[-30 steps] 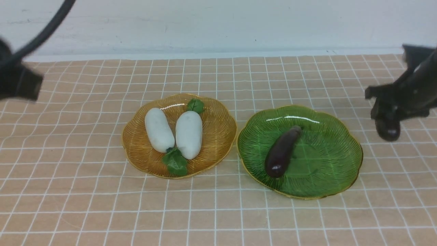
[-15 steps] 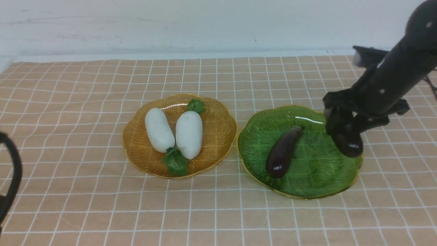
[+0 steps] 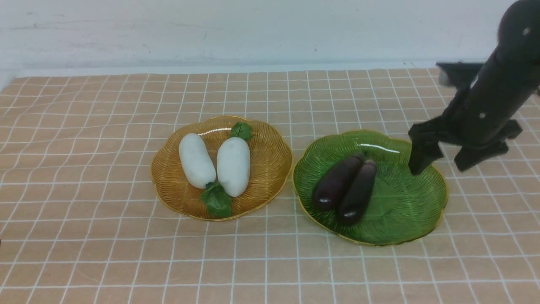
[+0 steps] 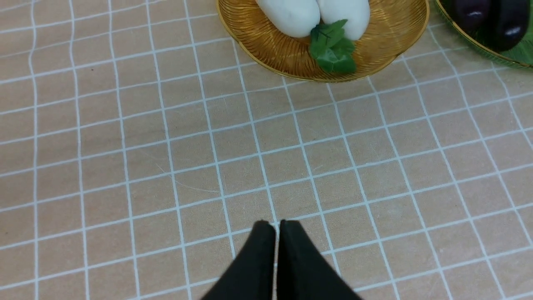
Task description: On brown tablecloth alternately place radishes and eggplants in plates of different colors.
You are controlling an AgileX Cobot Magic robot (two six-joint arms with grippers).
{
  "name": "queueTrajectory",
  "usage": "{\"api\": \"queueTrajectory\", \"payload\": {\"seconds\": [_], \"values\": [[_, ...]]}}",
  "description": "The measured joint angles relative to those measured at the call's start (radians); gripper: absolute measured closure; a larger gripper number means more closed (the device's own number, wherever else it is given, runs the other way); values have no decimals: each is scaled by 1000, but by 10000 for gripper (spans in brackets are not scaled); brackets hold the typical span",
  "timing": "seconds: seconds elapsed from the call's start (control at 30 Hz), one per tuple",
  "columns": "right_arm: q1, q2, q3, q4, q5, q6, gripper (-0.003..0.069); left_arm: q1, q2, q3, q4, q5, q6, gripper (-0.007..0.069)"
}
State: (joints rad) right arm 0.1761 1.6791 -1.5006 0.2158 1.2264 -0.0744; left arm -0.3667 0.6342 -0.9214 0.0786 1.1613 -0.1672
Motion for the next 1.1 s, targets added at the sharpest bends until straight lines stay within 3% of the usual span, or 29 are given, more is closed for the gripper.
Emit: {"api": "queueTrajectory", "payload": {"seconds": [0.23, 0.43, 0.63, 0.8, 1.1], "values": [[0, -529, 5, 36, -5, -87, 352, 0, 0, 0, 1, -3, 0, 628], [0, -994, 303, 36, -422, -93, 532, 0, 0, 0, 2, -19, 0, 628], [0, -1425, 831, 36, -964, -94, 596, 0, 0, 0, 3, -40, 0, 628], [0, -1533, 1004, 36, -1079, -114, 610, 0, 0, 1, 4, -77, 0, 628], [-1, -1534, 1022, 36, -1133, -137, 612, 0, -86, 3, 71, -103, 0, 628]]}}
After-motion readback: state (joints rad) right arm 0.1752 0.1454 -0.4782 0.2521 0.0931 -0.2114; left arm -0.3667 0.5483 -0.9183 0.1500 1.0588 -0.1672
